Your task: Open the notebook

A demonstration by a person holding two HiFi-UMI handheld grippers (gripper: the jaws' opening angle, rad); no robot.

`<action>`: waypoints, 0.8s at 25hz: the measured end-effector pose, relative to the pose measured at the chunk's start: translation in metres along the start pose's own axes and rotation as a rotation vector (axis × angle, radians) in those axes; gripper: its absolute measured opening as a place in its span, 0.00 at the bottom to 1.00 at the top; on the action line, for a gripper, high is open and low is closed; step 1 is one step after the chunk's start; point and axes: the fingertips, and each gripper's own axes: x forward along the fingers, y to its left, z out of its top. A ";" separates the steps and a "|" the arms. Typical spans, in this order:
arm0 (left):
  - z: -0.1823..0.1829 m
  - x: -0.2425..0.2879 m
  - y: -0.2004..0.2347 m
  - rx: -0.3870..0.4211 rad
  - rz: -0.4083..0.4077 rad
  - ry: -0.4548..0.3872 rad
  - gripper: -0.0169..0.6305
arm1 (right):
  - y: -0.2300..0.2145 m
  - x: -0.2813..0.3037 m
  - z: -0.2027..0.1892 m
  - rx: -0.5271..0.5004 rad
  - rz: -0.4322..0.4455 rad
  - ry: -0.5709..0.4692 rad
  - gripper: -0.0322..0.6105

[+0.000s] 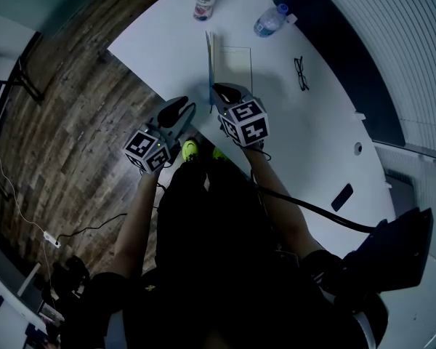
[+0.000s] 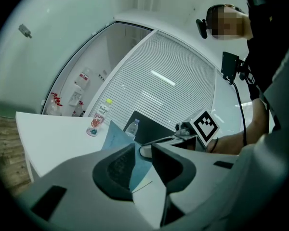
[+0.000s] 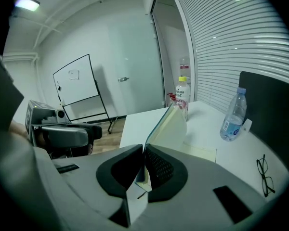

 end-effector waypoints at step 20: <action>0.003 -0.019 0.019 -0.023 0.038 -0.034 0.18 | 0.030 0.030 0.005 -0.008 0.071 0.037 0.10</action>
